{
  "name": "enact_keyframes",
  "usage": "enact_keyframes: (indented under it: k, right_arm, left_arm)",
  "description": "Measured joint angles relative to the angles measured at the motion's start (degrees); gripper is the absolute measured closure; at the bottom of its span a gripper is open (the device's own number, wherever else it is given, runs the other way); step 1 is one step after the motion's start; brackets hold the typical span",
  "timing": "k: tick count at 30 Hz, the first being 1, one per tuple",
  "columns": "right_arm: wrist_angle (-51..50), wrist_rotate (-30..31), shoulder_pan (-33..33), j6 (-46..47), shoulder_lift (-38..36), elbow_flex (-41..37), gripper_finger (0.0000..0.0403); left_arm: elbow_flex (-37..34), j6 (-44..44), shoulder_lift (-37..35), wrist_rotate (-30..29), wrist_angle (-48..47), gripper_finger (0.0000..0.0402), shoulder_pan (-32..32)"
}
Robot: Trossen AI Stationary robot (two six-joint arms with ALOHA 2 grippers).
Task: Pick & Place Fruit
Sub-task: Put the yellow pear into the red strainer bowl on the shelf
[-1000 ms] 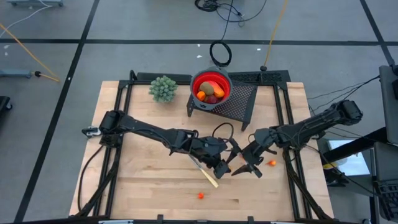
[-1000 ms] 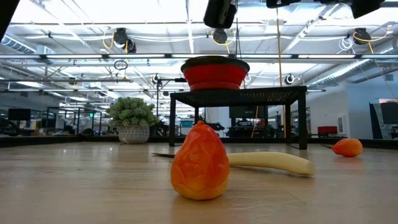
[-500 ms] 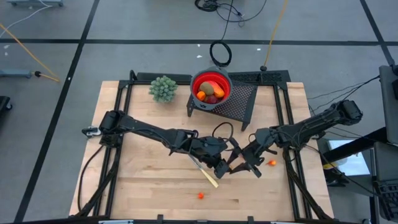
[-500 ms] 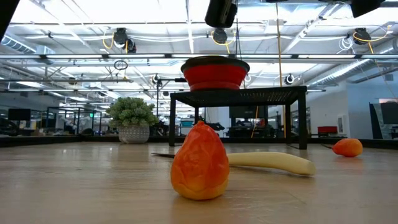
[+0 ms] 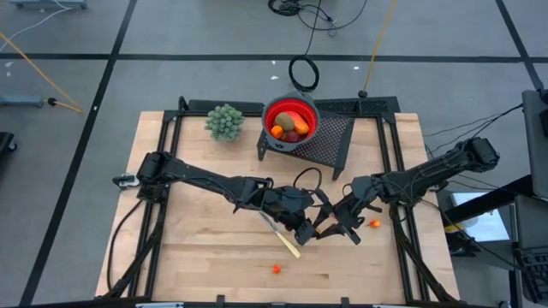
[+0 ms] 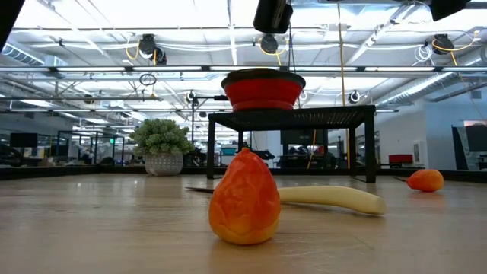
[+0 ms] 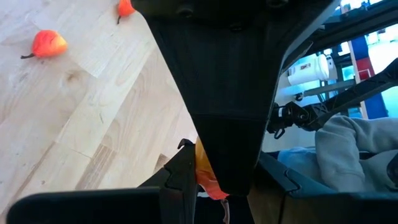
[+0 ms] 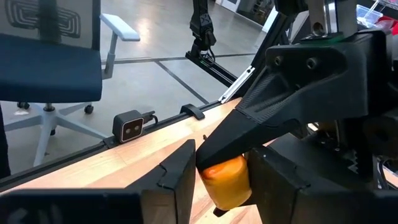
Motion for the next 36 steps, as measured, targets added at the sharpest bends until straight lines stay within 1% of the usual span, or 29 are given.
enact_keyframes:
  k: [9, 20, 24, 28, 36]
  right_arm:
    - [-0.1, 0.2, 0.6, 0.0, 0.0, 0.0, 0.0277]
    - [-0.3, 2.4, 1.5, -0.2, 0.0, 0.0, 0.0277]
    - [-0.3, 2.4, 1.5, -0.4, 0.0, 0.0, 0.0277]
    - [-1.0, 2.4, 1.5, -0.4, 0.0, 0.0, 0.0277]
    - [-2.4, 2.6, 1.5, -0.7, 0.0, -0.2, 0.0278]
  left_arm:
    - [0.0, 0.2, 0.0, 0.4, 0.0, 0.0298, 0.0]
    - [0.0, -0.8, 0.1, 0.4, 0.1, 0.0298, 0.0]
    - [0.0, -0.6, 0.1, -1.3, 0.1, 0.0296, -0.1]
    - [0.0, -0.7, 0.1, -2.5, 0.0, 0.0271, -0.1]
    - [0.0, -0.7, 0.0, -3.7, 1.9, 0.0189, 0.0]
